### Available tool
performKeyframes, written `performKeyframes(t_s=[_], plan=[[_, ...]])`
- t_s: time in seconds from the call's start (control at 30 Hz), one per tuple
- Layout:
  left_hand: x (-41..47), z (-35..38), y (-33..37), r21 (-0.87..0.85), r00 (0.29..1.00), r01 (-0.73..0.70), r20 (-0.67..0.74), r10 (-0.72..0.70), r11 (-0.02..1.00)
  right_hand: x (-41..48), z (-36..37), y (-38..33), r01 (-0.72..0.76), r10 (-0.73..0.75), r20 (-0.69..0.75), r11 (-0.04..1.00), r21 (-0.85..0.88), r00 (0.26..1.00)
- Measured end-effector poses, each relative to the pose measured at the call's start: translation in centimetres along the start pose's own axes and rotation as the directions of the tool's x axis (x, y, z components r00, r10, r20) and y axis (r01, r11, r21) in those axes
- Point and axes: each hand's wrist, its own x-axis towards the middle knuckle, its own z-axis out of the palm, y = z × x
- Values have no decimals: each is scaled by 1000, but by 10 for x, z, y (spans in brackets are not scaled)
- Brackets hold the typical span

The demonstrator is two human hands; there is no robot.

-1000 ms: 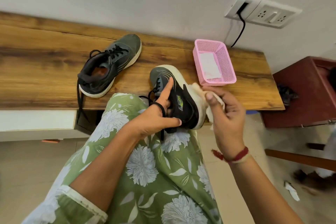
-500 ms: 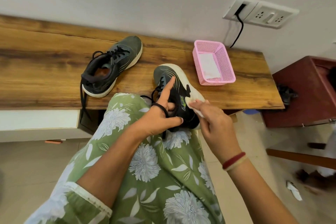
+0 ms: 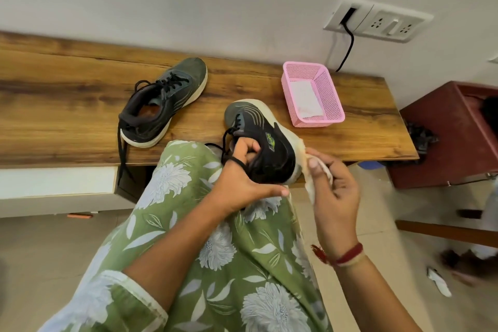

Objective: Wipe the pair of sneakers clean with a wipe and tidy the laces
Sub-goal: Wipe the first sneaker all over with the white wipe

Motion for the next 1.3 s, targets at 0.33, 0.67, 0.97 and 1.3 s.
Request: performKeyframes(t_s=[0.33, 0.67, 0.97, 1.3], plan=[[20, 27, 50, -71, 971, -17, -240, -1, 997, 33, -3, -29, 112, -111, -112, 994, 11, 988], [36, 11, 103, -465, 868, 139, -367, -334, 874, 87, 33, -70, 510, -486, 168, 765, -393, 858], [39, 11, 103, -525, 839, 137, -390, -380, 840, 78, 72, -45, 596, -466, 383, 508, -622, 797], [26, 21, 101, -474, 840, 217, -355, -411, 853, 94, 46, -99, 343, -326, 140, 931, -128, 935]])
